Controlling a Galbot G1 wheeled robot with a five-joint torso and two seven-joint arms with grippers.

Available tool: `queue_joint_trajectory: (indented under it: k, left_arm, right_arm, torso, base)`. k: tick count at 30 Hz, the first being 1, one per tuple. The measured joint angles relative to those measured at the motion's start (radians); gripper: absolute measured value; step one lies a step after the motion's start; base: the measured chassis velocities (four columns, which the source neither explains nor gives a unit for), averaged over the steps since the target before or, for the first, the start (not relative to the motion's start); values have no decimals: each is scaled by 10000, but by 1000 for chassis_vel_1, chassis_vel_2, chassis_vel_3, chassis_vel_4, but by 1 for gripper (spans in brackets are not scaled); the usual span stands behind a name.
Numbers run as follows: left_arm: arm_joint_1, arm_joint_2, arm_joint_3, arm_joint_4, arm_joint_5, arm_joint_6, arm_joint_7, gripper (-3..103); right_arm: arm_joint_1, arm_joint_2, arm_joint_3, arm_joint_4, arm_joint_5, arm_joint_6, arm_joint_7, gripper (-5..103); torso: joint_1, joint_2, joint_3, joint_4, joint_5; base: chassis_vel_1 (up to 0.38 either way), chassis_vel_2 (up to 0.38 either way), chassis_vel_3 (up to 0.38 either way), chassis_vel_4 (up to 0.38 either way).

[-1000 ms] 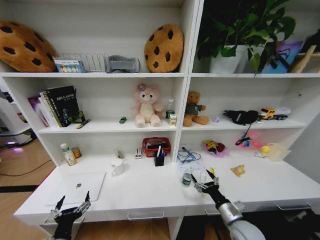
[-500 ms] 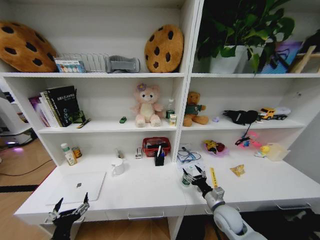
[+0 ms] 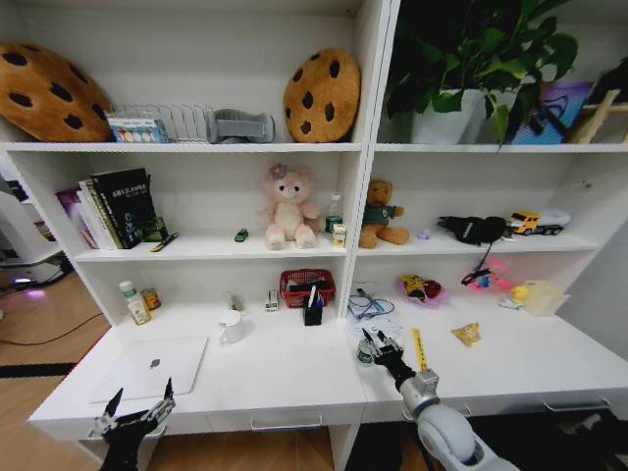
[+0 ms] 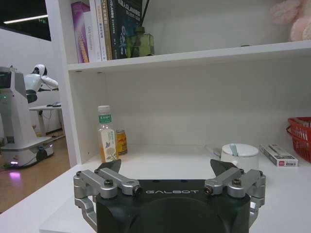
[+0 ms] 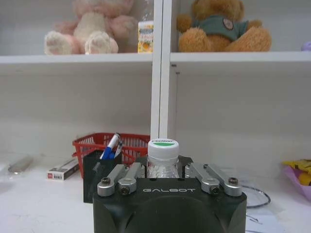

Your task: Organize the objects on the table.

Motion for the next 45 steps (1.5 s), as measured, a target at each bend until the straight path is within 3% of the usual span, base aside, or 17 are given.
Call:
queue_joint_trajectory:
  k: [3,8,11,12,14,15,16,18,21,24,28,31,33,37,41,45]
  left_arm:
    - [-15,-4,21,0,6,0,1,100]
    - [-28,11,36,9,20,-2,8,100]
    - [-57,20,36,59,27,-20,12,100]
    - [-57,20,36,59,27,-20,12,100]
    - [-62,-4,88,114,94,-47,22,100]
    - [-62,-4,88,114,94,-47,22,100]
    - [-78,-12,122,151,134,-64,33,100]
    - [-92,-17,141,173,150,-66,40,100]
    - [-164,-23,187,272,196,-69,48,100]
    - [-171,-22,209,302,220,-74,61,100]
    - [-163,-22,212,329,260,-99,67,100]
    - [-120,-25,214,332,296,-135,76,100]
    - [-75,-54,222,372,356,-197,99,100]
    - [-36,-79,270,426,450,-244,149,100]
    - [-30,-64,276,430,472,-244,146,100]
    - [37,-70,276,426,550,-251,143,100]
  right_arm:
    - [-331,77,328,261,-49,209,-180,30]
    - [-2152,366,1502,1194,-140,795,-823,30]
    - [-4280,1080,2787,1304,-734,2221,-1919,30]
    - [-4280,1080,2787,1304,-734,2221,-1919,30]
    - [-5555,1619,3534,845,-1156,3526,-2562,30]
    - [-5555,1619,3534,845,-1156,3526,-2562,30]
    - [-6225,1915,3855,466,-1305,4281,-2759,30]
    - [-6564,2095,3983,214,-1399,4677,-2839,30]
    - [-7428,2844,4123,-1126,-2395,6355,-3045,30]
    - [-7520,2999,3625,-2092,-2473,6745,-2958,30]
    - [-7007,3026,2984,-3577,-2320,6766,-2626,30]
    - [-6357,2993,2501,-4691,-2320,6392,-2001,30]
    - [-5751,2908,2100,-5360,-2462,5556,-929,30]
    - [-4635,2930,1827,-6416,-2998,4745,-234,30]
    - [-3777,2733,1211,-7669,-2540,3966,-121,30]
    - [-3142,2747,799,-8795,-2446,3712,-154,30]
  torso:
    - [0,0,0,1,0]
    - [0,1,-1,2,0]
    - [-1,1,-1,0,-2]
    - [-1,1,-1,0,-2]
    - [-2,1,-2,-1,0]
    - [-2,1,-2,-1,0]
    - [-1,2,-2,-2,-1]
    - [-1,2,-2,0,-3]
    - [-1,2,-2,-5,-2]
    - [-1,2,-1,0,-3]
    - [-2,2,-1,-1,2]
    - [-2,2,-1,1,4]
    - [-1,1,0,2,0]
    - [-1,1,0,6,1]
    - [-1,-1,1,2,-3]
    - [-1,0,2,-2,0]
  base:
    - [0,0,0,0]
    - [0,0,0,0]
    - [0,0,0,0]
    - [0,0,0,0]
    - [0,0,0,0]
    - [0,0,0,0]
    - [0,0,0,0]
    - [0,0,0,0]
    - [0,0,0,0]
    - [0,0,0,0]
    - [0,0,0,0]
    - [0,0,0,0]
    - [0,0,0,0]
    - [0,0,0,0]
    - [0,0,0,0]
    - [0,0,0,0]
